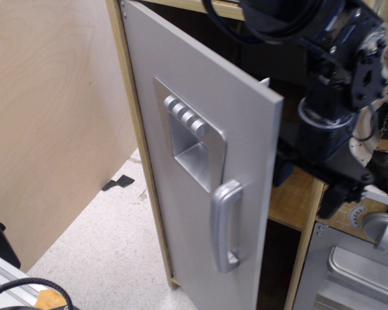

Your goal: Open fridge

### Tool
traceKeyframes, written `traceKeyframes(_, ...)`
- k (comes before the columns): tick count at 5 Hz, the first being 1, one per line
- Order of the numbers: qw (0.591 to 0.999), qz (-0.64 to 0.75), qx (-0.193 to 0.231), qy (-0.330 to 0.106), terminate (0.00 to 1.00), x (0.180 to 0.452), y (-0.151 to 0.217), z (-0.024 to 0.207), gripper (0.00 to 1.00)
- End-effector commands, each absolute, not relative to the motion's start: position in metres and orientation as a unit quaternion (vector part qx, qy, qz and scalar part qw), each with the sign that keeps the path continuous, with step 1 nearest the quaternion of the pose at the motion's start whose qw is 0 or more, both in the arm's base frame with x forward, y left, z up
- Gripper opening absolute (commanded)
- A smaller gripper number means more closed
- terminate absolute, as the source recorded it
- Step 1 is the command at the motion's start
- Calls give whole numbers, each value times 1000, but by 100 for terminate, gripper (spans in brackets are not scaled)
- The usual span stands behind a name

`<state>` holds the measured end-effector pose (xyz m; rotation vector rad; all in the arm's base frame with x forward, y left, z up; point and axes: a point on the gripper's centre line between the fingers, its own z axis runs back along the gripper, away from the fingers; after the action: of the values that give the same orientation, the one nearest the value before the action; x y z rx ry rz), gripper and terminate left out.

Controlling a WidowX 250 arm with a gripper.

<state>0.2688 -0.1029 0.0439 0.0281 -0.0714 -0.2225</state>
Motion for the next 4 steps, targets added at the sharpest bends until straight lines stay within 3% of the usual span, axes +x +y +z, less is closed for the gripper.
traceKeyframes(1, 998, -46, 0, -39, 0, 235, -98, 64, 100)
traceKeyframes(2, 999, -29, 9, -35, 0, 222, -68, 71, 100)
traceKeyframes(4, 998, -42, 35, -10, 0, 229, -4, 98, 100)
